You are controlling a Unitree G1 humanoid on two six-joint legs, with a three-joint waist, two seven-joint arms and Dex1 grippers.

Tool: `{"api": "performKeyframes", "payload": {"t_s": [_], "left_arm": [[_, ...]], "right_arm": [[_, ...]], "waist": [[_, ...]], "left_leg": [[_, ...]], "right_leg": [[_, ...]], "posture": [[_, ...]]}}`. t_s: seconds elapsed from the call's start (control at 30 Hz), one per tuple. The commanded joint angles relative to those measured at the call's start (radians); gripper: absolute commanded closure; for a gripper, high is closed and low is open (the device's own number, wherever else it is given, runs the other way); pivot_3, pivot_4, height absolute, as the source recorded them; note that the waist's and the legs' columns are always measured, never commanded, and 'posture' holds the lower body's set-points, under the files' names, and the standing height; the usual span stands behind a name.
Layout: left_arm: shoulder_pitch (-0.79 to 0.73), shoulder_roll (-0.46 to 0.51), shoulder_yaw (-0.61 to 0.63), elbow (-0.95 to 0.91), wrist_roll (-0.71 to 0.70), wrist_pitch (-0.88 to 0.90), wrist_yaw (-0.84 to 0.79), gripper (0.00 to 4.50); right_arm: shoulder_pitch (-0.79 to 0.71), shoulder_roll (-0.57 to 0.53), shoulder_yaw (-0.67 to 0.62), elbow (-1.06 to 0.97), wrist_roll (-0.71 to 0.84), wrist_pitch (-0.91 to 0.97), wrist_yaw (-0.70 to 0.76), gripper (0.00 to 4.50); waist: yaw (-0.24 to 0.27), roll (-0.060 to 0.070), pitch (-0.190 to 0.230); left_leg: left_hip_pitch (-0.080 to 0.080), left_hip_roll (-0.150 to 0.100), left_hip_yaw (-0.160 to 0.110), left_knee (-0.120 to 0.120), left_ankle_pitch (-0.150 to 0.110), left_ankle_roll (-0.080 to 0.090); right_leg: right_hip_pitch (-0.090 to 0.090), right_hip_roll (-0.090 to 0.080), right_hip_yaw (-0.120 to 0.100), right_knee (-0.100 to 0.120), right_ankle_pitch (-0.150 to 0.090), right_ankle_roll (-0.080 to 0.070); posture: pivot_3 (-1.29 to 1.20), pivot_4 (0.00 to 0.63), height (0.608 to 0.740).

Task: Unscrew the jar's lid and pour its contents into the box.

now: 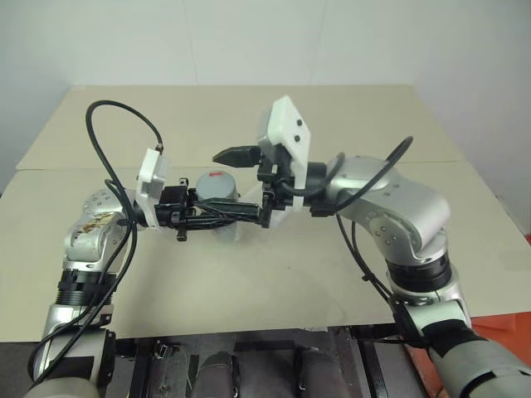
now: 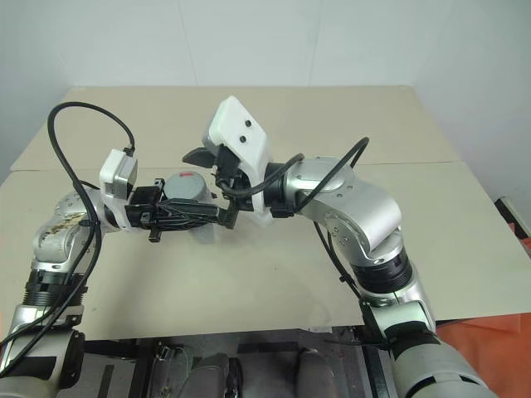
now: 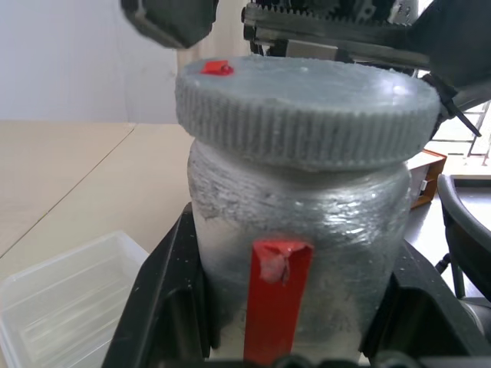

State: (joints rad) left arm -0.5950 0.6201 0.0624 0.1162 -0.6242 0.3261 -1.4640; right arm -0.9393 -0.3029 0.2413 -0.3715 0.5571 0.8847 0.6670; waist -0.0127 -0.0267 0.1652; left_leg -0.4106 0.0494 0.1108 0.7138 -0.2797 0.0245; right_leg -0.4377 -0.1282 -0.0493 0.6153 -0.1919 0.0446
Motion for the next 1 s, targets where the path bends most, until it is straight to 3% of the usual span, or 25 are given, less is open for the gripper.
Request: {"api": "performKeyframes", "payload": {"t_s": [0.03, 0.53, 1.0], "left_arm": [[-0.012, 0.007, 0.019, -0.028, -0.007, -0.016, 0.001, 2.58], [-0.009, 0.016, 0.024, -0.031, -0.011, -0.017, 0.001, 2.58], [-0.017, 0.019, 0.022, -0.03, -0.007, -0.015, -0.007, 2.58]], "right_arm": [[-0.047, 0.03, 0.025, 0.019, -0.046, 0.005, -0.05, 0.05], [-0.045, 0.004, 0.014, 0.048, -0.088, 0.01, -0.058, 0.05], [0.032, -0.12, -0.059, -0.004, -0.055, -0.003, -0.008, 0.05]], "waist": [[-0.002, 0.0, 0.0], [-0.002, 0.0, 0.0], [-0.001, 0.0, 0.0]], "left_leg": [[0.0, 0.0, 0.0, 0.0, 0.0, 0.0], [0.0, 0.0, 0.0, 0.0, 0.0, 0.0], [0.0, 0.0, 0.0, 0.0, 0.0, 0.0]], "right_leg": [[0.0, 0.0, 0.0, 0.0, 0.0, 0.0], [0.0, 0.0, 0.0, 0.0, 0.0, 0.0], [0.0, 0.0, 0.0, 0.0, 0.0, 0.0]], "posture": [[0.0, 0.15, 0.74], [0.0, 0.15, 0.74], [0.0, 0.15, 0.74]]}}
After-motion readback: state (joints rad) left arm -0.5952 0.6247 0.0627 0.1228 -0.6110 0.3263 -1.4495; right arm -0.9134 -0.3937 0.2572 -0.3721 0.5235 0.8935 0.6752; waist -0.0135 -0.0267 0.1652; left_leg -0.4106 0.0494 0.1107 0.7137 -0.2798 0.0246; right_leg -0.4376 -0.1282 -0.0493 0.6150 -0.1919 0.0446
